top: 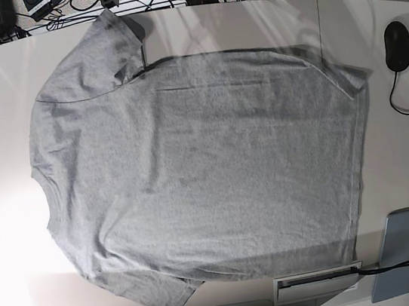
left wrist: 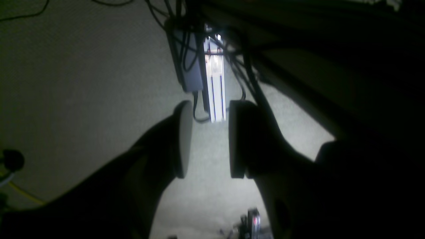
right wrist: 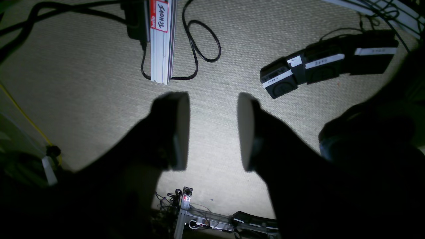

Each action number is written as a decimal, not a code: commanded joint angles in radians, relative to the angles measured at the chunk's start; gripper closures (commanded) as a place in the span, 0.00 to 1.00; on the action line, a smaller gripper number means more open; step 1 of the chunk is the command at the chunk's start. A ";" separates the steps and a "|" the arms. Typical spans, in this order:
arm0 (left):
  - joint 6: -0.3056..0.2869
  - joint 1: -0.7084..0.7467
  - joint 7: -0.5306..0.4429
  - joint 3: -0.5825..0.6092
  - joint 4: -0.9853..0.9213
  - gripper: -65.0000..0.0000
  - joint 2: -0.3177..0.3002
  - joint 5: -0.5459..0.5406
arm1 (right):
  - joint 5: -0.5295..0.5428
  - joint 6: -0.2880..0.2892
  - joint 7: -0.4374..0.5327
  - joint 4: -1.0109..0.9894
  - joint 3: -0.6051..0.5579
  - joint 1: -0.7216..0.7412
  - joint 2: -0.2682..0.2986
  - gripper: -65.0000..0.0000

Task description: Fold the T-shirt properly

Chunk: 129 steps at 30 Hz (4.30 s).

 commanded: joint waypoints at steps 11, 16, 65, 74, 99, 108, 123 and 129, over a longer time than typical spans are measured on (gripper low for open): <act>-0.011 0.132 -0.029 0.003 0.095 0.72 0.005 0.051 | 0.006 0.013 -0.003 0.012 0.000 -0.056 0.011 0.62; -0.015 0.251 -0.026 0.003 0.228 0.72 0.005 0.065 | 0.007 0.013 -0.003 0.125 0.000 -0.154 0.021 0.62; 0.039 0.847 0.246 0.003 1.189 0.72 -0.351 0.040 | 0.088 -0.026 -0.165 1.216 0.003 -0.804 0.313 0.62; 0.204 0.946 0.227 0.003 1.421 0.72 -0.449 0.172 | -0.146 -0.260 -0.163 1.476 0.003 -0.970 0.319 0.62; -0.195 0.574 0.106 0.029 1.720 0.54 -0.701 0.323 | -0.434 -0.213 -0.288 1.876 0.003 -0.838 0.496 0.42; -0.258 0.365 0.107 0.138 1.571 0.54 -0.702 0.341 | -0.386 -0.199 -0.287 1.876 0.002 -0.753 0.560 0.42; -0.354 0.077 0.103 0.222 1.358 0.54 -0.864 0.379 | -0.386 -0.200 -0.319 1.876 0.002 -0.753 0.567 0.42; -0.357 0.032 0.053 0.222 1.353 0.54 -0.860 0.323 | -0.386 -0.200 -0.320 1.876 0.002 -0.753 0.561 0.42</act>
